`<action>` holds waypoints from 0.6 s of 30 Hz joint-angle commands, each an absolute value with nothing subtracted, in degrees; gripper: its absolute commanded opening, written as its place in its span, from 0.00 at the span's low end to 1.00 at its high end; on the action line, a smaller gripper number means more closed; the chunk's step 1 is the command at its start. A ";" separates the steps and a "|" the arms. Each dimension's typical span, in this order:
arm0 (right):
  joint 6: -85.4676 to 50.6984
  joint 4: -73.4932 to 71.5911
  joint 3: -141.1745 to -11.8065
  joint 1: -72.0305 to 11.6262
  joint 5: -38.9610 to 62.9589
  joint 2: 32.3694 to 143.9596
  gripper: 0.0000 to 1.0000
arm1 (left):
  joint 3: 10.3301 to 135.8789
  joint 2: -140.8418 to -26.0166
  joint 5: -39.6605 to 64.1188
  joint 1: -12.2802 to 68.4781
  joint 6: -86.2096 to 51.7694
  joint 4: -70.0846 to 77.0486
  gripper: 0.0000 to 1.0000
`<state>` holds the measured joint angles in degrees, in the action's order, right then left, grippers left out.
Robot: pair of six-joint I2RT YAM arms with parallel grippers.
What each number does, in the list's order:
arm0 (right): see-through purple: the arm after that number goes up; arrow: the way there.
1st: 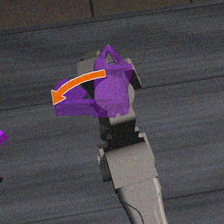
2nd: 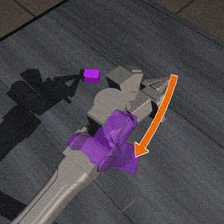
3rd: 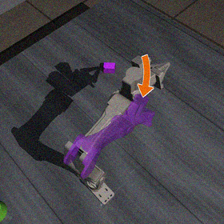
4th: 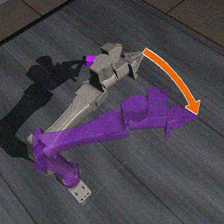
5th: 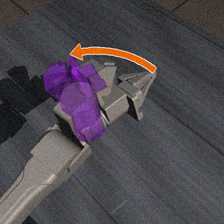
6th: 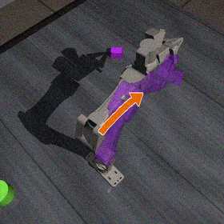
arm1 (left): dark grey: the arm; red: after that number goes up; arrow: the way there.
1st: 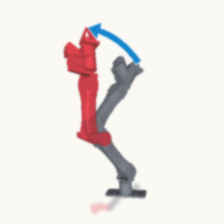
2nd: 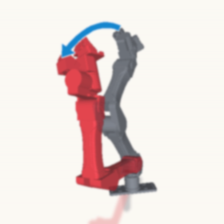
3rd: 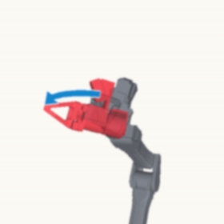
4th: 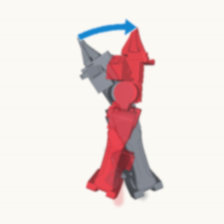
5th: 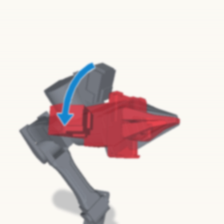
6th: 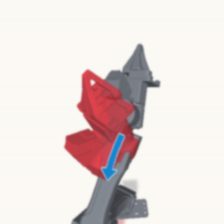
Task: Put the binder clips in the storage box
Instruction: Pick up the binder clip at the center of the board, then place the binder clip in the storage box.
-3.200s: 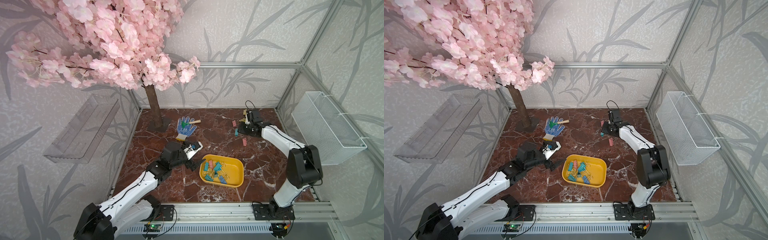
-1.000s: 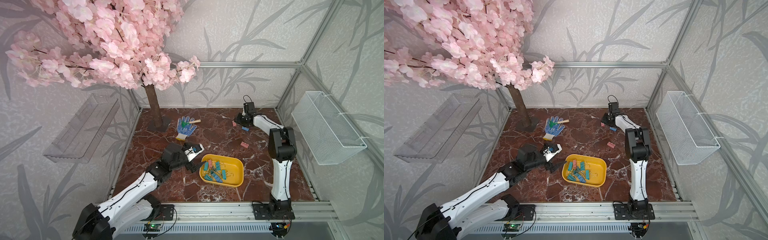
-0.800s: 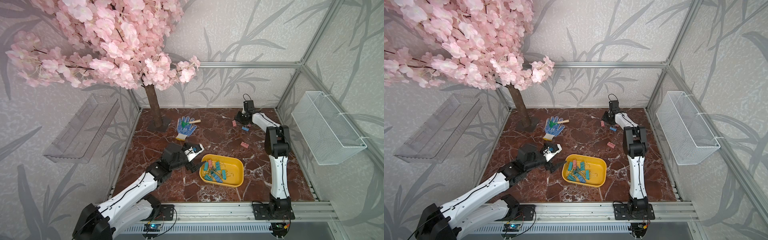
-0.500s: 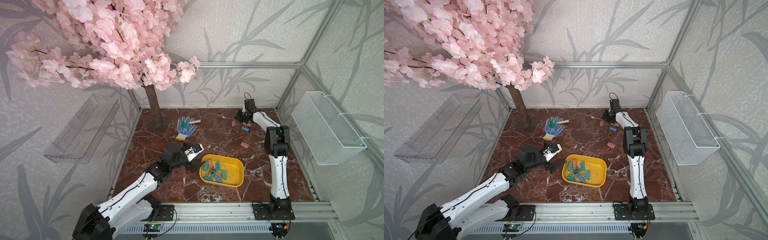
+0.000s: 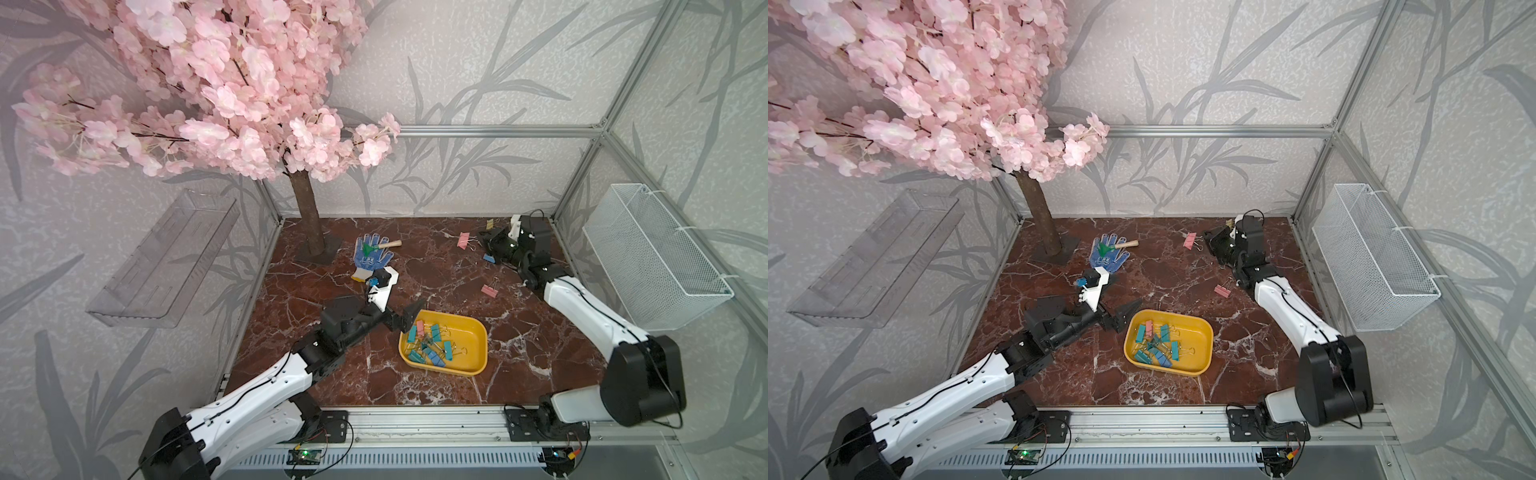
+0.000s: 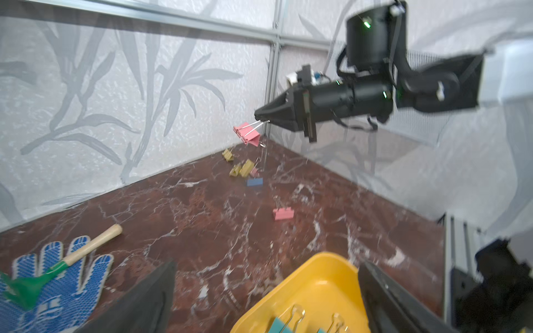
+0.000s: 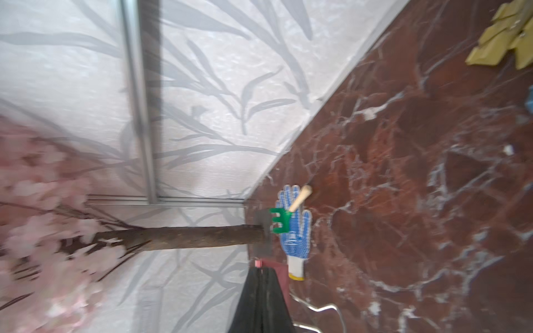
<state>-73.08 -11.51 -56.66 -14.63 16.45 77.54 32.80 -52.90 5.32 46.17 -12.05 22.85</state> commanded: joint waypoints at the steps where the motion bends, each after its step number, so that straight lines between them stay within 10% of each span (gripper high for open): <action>1: -85.09 -19.35 -50.78 -19.52 8.06 71.29 0.00 | 32.70 -56.81 -14.93 50.60 -36.88 36.38 0.90; 18: -86.32 -14.18 -44.27 -38.54 -12.72 53.56 0.00 | 41.37 -81.34 -14.69 60.31 -33.23 56.80 0.64</action>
<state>-86.78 -14.85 -44.47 -37.34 -9.28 55.02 38.72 -79.79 -15.51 60.34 -35.62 51.99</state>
